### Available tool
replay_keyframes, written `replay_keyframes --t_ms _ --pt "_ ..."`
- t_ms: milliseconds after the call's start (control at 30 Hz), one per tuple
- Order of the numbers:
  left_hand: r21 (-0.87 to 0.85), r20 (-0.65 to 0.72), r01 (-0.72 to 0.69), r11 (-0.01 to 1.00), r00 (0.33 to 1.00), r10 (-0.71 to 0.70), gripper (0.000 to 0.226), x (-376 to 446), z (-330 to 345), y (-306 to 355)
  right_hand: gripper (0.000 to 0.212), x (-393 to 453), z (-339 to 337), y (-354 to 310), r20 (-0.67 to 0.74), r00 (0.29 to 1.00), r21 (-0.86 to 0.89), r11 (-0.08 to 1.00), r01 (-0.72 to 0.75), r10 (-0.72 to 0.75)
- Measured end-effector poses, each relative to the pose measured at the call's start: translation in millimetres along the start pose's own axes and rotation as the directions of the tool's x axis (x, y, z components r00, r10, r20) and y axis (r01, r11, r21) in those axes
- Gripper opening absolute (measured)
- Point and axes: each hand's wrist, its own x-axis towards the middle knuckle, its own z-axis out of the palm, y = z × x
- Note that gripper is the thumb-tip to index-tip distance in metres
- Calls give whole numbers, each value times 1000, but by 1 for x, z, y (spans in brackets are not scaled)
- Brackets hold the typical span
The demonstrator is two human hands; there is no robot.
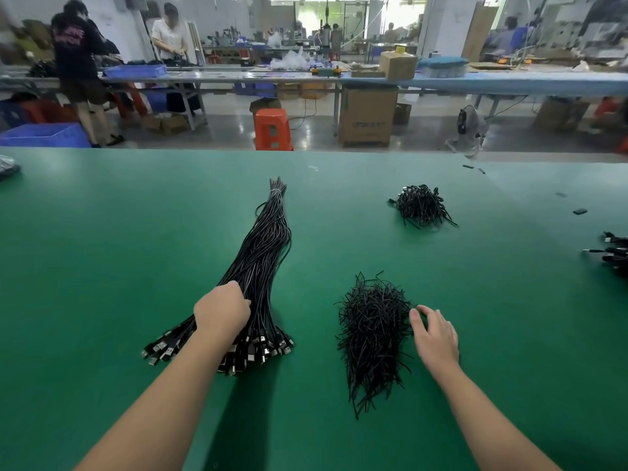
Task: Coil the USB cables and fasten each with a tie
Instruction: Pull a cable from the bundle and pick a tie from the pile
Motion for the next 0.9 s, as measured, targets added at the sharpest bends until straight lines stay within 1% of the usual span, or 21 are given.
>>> replay_keyframes --t_ms 67,133,200,233,400,433,500,533,600,633,667,700,733,767,833,900 --pt "-219 83 48 975 996 -30 34 4 -4 0 57 -1 0 0 3 1000 1 1000 1 -1" --pt "-451 170 101 887 985 -26 37 5 -4 0 57 -1 0 0 7 1000 -1 1000 4 -4" --pt "-566 221 129 814 975 -2 35 3 -3 1 56 -1 0 0 10 1000 -11 1000 6 -6" --pt "-571 222 115 813 975 18 31 1 -4 3 56 -1 0 0 11 1000 -16 1000 6 -6" --pt "-444 153 -48 895 980 128 9 -12 -7 19 54 -3 -2 -1 22 1000 11 1000 -8 8" --pt "-385 146 -93 918 976 160 11 -17 -7 23 54 -4 -2 -2 22 1000 22 1000 -16 16" --pt "-204 122 -192 960 968 219 17 -26 -7 32 53 -3 -4 -3 29 999 58 997 -41 40" --pt "-94 108 -238 967 963 247 15 -31 -9 36 52 -2 -7 -3 39 998 98 993 -58 54" --pt "79 122 -324 943 942 313 15 -40 -14 44 47 -3 -17 -11 56 993 286 951 -114 102" --pt "103 146 -370 923 924 354 16 -43 -17 48 43 -6 -23 -16 33 993 401 908 -120 116" --pt "87 179 -420 903 898 401 17 -46 -21 51 38 -9 -29 -21 -32 994 471 879 -75 102" --pt "46 213 -467 883 868 448 20 -50 -26 54 34 -14 -35 -29 -114 992 467 884 5 55" --pt "11 234 -509 861 838 493 24 -54 -33 57 32 -19 -40 -39 -167 986 420 902 98 -29" --pt "8 231 -544 839 817 528 26 -57 -41 60 34 -24 -43 -52 -176 974 374 906 198 -141" --pt "82 195 -588 805 801 565 26 -62 -61 66 46 -36 -44 -82 -82 921 338 859 385 -381" --pt "125 158 -623 772 781 605 25 -70 -81 71 57 -48 -37 -112 31 816 298 785 544 -578"
